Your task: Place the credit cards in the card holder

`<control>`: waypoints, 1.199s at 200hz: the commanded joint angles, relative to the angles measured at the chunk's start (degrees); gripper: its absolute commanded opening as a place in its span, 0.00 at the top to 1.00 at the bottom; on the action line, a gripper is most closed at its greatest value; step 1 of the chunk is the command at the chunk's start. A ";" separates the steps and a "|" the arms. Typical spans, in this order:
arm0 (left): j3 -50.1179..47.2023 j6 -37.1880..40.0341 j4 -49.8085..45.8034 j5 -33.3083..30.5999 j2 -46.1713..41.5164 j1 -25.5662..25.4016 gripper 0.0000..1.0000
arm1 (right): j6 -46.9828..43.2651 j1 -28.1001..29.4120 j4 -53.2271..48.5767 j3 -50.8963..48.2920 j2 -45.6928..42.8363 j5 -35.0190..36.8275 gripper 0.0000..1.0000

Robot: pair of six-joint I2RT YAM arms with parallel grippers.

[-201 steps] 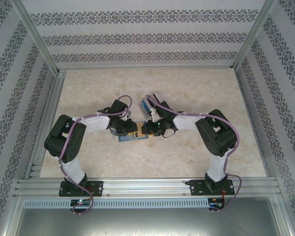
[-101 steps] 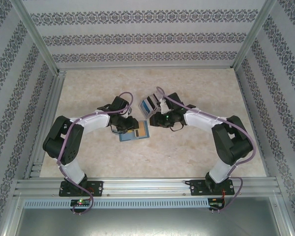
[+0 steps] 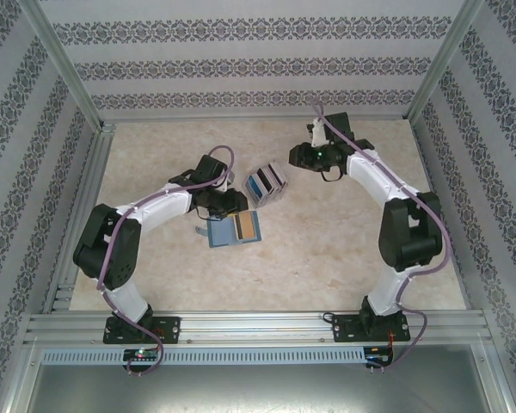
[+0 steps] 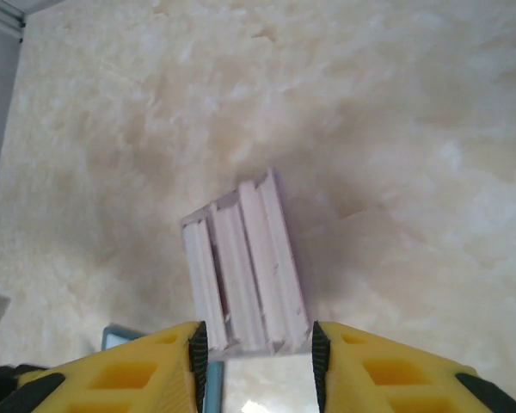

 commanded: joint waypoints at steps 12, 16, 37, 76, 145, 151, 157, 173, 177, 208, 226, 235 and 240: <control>4.00 -1.27 1.20 -0.01 2.57 -0.44 0.63 | -3.38 -0.05 -8.04 7.87 7.81 -2.27 0.60; 4.43 -1.36 1.30 -0.01 2.97 -0.41 0.63 | -3.51 -0.01 -8.46 8.53 8.49 -2.47 0.60; 6.84 -1.58 1.60 0.40 5.19 -0.43 0.60 | -3.75 0.46 -9.49 11.03 11.14 -3.54 0.59; 10.73 -1.97 2.86 1.63 10.15 -0.39 0.59 | -4.37 1.75 -11.82 14.85 14.54 -4.63 0.59; 14.71 -2.27 4.55 1.44 16.26 -0.34 0.59 | -4.82 2.85 -13.25 17.15 18.23 -3.30 0.59; 15.04 -2.38 4.54 1.33 16.69 -0.30 0.58 | -4.91 2.99 -13.36 17.25 18.33 -3.10 0.59; 15.31 -2.40 4.69 1.23 17.05 -0.33 0.58 | -4.97 3.12 -13.42 17.37 18.37 -2.93 0.59; 16.02 -2.67 5.35 0.90 18.09 -0.28 0.58 | -4.77 3.48 -13.50 17.78 18.53 -3.12 0.59; 16.26 -2.75 5.35 0.88 18.44 -0.23 0.58 | -4.78 3.69 -13.54 17.88 18.59 -3.27 0.59; 17.61 -3.34 6.14 1.31 20.83 -0.29 0.58 | -4.82 5.10 -13.84 19.03 19.31 -3.60 0.59; 18.06 -3.64 6.64 1.92 21.72 -0.21 0.58 | -4.74 5.50 -13.96 19.39 19.63 -3.60 0.59; 17.98 -3.83 7.05 2.19 21.95 -0.26 0.58 | -4.72 5.53 -14.11 19.53 19.88 -3.51 0.59; 17.90 -3.91 7.15 2.32 21.97 -0.29 0.58 | -4.75 5.51 -14.24 19.65 19.91 -3.55 0.59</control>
